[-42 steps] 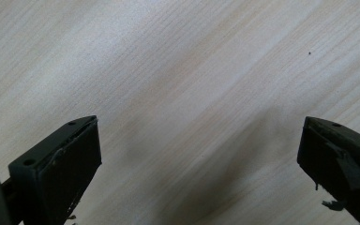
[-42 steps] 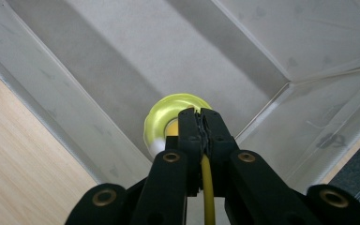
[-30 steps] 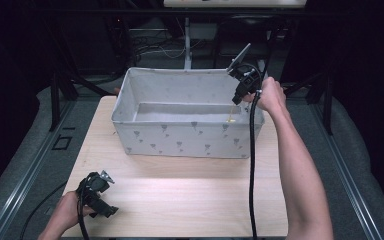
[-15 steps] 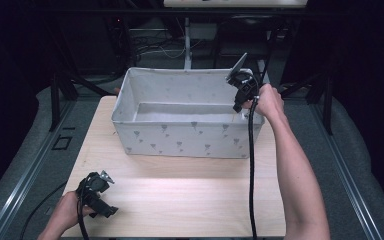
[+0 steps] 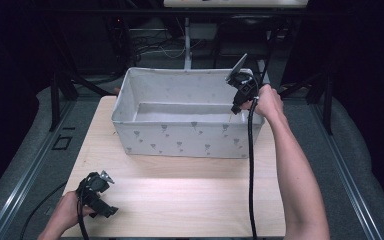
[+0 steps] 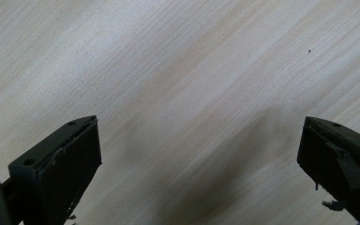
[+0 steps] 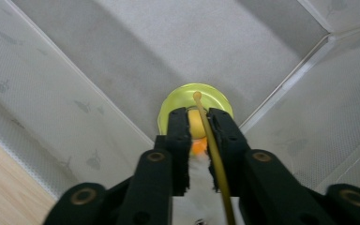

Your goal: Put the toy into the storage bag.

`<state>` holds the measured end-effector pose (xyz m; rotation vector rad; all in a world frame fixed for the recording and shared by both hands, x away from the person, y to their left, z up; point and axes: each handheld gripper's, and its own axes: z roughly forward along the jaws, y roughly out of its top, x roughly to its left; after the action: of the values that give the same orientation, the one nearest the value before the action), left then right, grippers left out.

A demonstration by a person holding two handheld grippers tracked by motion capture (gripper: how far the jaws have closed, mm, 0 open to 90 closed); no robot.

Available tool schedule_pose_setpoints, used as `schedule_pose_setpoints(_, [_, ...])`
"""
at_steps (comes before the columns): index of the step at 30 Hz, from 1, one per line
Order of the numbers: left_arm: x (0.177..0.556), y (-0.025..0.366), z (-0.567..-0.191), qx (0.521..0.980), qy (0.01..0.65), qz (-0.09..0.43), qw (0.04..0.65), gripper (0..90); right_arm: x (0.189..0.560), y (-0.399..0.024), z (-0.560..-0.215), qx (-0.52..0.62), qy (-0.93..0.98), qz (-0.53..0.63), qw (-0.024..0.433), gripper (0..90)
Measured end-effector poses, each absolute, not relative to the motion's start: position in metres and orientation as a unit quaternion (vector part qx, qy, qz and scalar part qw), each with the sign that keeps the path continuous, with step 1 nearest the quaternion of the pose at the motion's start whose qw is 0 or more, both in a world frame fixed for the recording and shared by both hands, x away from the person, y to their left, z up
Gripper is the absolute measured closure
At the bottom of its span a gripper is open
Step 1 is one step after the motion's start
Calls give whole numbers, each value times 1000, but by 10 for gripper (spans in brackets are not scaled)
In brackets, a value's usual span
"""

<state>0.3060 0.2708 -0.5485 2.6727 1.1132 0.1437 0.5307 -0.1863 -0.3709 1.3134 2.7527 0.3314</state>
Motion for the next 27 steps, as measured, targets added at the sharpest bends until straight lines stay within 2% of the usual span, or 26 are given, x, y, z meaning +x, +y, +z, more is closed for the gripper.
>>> schedule_pose_setpoints(9, [306,270,-549,916,380,47,120,1,524,-191,-355,437,883,157,68,352])
schedule_pose_setpoints(15, [306,270,-549,916,380,47,121,1,514,-191,-335,432,875,202,78,188])
schedule_pose_setpoints(27, [306,270,-548,916,380,48,121,1,482,-187,-307,403,875,252,95,55])
